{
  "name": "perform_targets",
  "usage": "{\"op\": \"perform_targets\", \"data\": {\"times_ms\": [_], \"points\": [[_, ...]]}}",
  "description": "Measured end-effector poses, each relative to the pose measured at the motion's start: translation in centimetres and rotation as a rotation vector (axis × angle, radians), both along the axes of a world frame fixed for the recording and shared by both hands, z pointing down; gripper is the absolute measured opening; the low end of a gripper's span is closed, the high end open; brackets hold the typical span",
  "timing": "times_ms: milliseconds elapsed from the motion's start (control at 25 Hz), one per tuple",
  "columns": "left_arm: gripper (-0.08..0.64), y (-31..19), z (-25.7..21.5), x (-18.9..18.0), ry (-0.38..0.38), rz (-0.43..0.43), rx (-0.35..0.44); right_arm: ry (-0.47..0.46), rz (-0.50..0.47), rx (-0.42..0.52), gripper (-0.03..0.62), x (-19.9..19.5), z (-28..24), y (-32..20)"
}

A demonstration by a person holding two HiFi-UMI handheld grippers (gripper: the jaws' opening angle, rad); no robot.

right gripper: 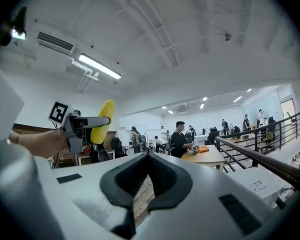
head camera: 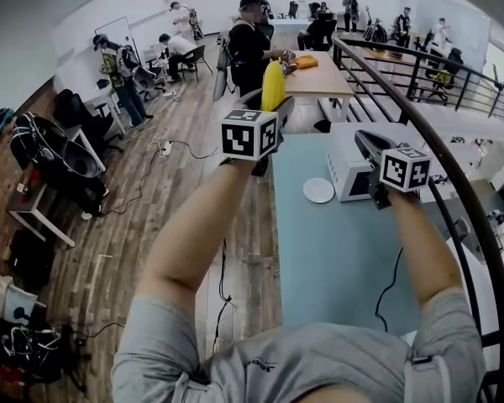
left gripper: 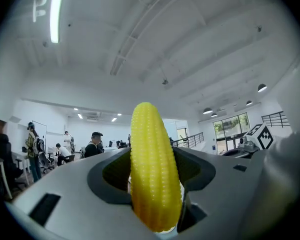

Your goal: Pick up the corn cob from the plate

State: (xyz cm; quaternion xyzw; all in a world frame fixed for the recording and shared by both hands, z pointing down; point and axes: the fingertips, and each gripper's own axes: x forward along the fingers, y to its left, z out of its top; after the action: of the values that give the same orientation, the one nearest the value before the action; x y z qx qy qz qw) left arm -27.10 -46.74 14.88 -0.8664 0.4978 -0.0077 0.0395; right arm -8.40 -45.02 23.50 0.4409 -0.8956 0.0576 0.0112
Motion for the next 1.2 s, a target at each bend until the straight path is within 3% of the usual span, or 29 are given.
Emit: {"op": "perform_targets", "data": {"times_ms": [240,520,920,1200], "points": [[0.265,5.5,-5.1,3.4,-0.047,-0.020,0.082,0.005,-0.037,0.069,0.015,2.3,-4.9,3.6],[0.265,10.7,-8.5,11.3,-0.059,-0.034,0.140,-0.011,-0.117,0.115,0.015,8.0,-7.5,8.2],[0.265,18.8,-9.8,24.0,-0.059,-0.017,0.193,0.013,-0.180,0.165,0.015,19.5,-9.0,15.4],[0.265,22.4,-9.2,27.8,-0.070,-0.054,0.177,-0.013,-0.231,0.198,0.015,23.7,-9.5,19.1]]}}
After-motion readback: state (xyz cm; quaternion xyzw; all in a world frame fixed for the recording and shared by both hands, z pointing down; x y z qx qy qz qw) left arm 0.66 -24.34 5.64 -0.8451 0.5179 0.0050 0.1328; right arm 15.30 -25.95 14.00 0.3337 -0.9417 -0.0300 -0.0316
